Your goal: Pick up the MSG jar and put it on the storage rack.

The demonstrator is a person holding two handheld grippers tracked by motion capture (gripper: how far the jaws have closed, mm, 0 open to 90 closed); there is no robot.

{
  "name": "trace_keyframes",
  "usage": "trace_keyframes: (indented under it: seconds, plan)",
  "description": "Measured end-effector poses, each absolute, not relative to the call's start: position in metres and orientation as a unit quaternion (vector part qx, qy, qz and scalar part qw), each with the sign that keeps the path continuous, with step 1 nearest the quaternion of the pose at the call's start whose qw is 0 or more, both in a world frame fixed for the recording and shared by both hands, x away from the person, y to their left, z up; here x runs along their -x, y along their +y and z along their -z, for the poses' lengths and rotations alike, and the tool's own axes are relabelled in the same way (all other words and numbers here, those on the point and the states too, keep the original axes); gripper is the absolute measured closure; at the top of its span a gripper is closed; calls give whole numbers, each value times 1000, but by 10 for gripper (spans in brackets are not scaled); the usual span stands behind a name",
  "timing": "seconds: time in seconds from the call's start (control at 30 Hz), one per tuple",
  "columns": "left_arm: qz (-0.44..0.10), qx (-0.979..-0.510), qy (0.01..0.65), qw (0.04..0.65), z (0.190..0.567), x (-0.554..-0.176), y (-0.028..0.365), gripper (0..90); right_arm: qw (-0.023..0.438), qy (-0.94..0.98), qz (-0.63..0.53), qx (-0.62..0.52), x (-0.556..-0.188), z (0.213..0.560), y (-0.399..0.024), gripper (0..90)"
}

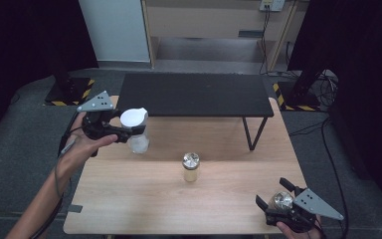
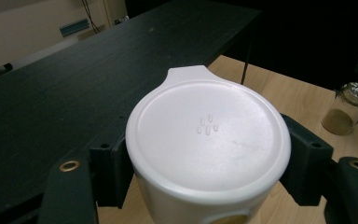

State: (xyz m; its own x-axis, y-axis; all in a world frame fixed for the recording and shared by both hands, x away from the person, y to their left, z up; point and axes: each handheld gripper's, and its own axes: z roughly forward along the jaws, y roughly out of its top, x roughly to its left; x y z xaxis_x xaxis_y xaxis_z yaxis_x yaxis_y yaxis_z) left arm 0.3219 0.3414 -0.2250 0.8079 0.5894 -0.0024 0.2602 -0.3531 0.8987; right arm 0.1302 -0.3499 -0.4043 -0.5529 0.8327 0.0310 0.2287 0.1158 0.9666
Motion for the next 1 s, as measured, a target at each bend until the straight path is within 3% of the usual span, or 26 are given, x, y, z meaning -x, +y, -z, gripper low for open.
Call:
trace_keyframes:
  seconds: [1.0]
  plan:
    - [-192, -789, 288, 508, 168, -354, 328, 299, 275, 693, -546, -383, -131, 405, -351, 30]
